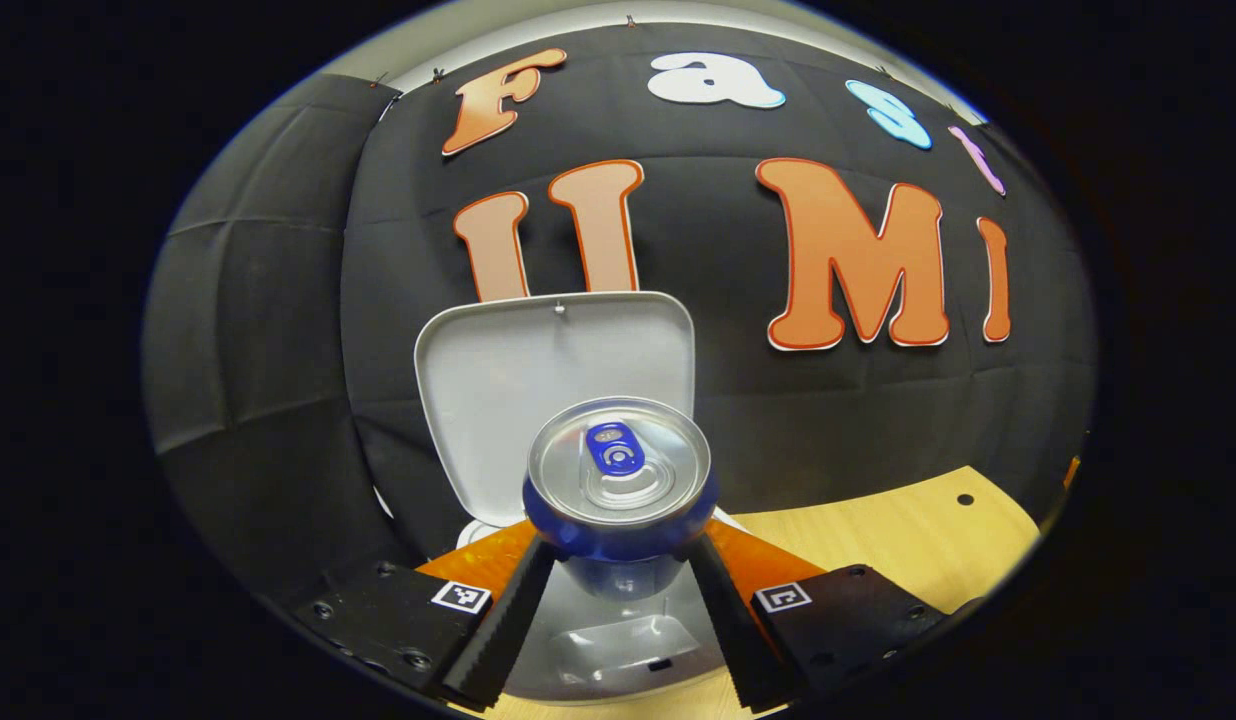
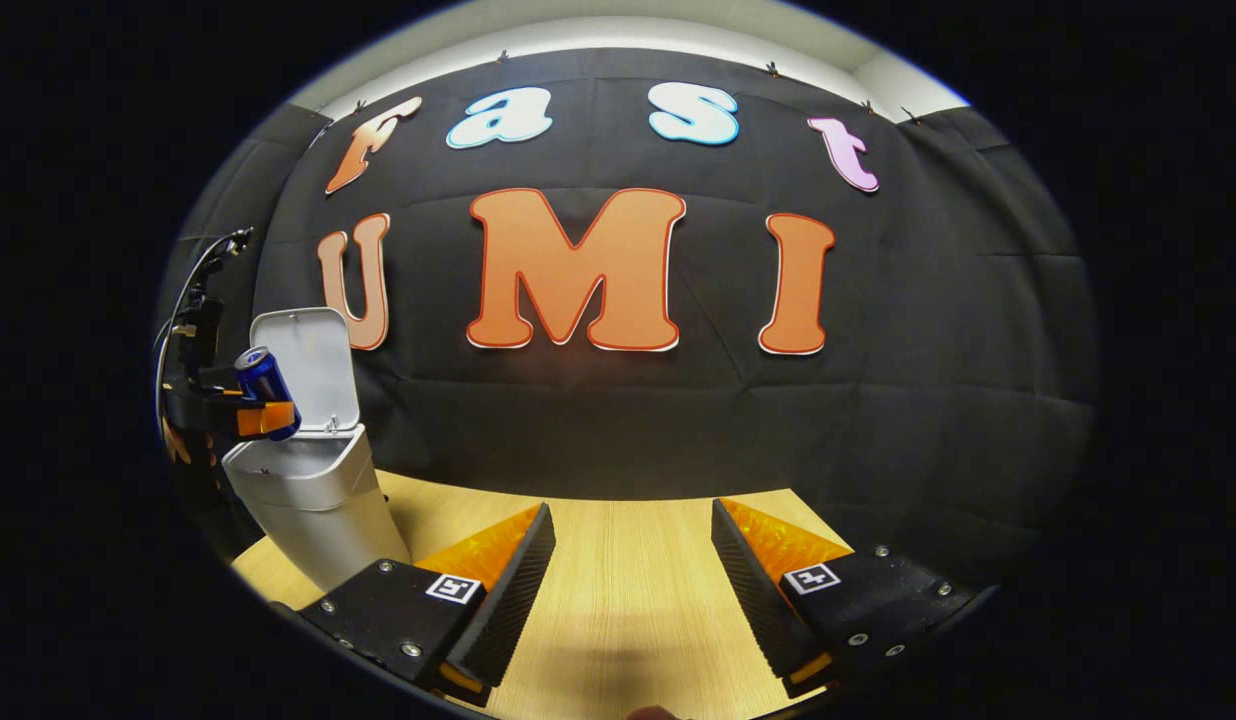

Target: Press the lid of the desktop garbage bin to open it, pick up the crumpled paper on the desktop and throw it into the bin, then pick up the pop can on the desktop and drop it into the bin, and finally close the garbage bin lid.

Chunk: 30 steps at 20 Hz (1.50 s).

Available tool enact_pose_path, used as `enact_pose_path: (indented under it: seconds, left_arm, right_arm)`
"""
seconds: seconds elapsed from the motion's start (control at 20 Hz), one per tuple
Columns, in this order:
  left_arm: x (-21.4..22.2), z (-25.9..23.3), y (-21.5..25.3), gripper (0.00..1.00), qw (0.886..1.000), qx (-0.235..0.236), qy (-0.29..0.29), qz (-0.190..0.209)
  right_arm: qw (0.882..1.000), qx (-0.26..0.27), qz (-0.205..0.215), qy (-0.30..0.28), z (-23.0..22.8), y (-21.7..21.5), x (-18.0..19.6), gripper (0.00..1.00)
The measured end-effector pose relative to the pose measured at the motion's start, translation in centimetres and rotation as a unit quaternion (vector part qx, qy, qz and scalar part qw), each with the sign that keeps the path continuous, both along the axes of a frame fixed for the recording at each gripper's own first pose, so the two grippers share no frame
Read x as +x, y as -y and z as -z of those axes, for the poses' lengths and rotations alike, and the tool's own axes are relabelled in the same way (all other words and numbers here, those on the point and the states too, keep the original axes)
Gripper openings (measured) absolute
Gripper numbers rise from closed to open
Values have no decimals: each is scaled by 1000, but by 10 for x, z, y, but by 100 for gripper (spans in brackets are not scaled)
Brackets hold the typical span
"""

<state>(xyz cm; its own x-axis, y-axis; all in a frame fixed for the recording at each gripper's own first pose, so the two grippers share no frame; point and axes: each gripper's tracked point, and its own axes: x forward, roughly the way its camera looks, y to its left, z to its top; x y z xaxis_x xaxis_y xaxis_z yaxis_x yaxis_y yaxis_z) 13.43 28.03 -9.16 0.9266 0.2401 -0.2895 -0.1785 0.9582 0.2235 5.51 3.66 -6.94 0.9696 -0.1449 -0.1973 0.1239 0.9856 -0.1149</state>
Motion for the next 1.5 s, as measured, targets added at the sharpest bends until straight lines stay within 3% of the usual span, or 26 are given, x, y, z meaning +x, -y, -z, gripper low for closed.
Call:
enact_pose_path:
  seconds: [0.1, 0.2, 0.25, 0.4, 0.7, 0.95, 1.1, 1.35, 1.5]
  left_arm:
    - [3, 6, 0, 85, 1000, -6, -3, 1]
    - [4, 11, -3, 84, 1000, -5, -5, -4]
    - [5, 11, -4, 89, 1000, -6, -5, -7]
    - [4, 4, -5, 89, 1000, -2, 4, -10]
    - [9, -50, -1, 89, 998, -6, 55, -12]
    - [26, -122, -3, 89, 994, -3, 107, -14]
    - [45, -160, -15, 89, 990, -25, 136, -21]
    - [83, -191, -36, 90, 989, -31, 138, -34]
    - [111, -182, -42, 90, 994, -25, 102, -31]
  right_arm:
    - [1000, 2, 3, -1, 0, 3, 1, 94]
    - [1000, 2, 5, -3, 2, 5, 0, 94]
    - [1000, 2, 5, -4, 2, 5, 0, 94]
    - [1000, 2, 4, -3, 2, 7, 0, 94]
    - [1000, 8, 1, -4, 4, 8, 0, 94]
    - [1000, 10, -2, -3, 3, 10, -2, 94]
    - [1000, 11, 0, -1, 1, 13, -4, 94]
    - [1000, 12, 1, 1, -1, 15, -6, 94]
    - [1000, 14, 0, 2, -2, 14, -6, 94]
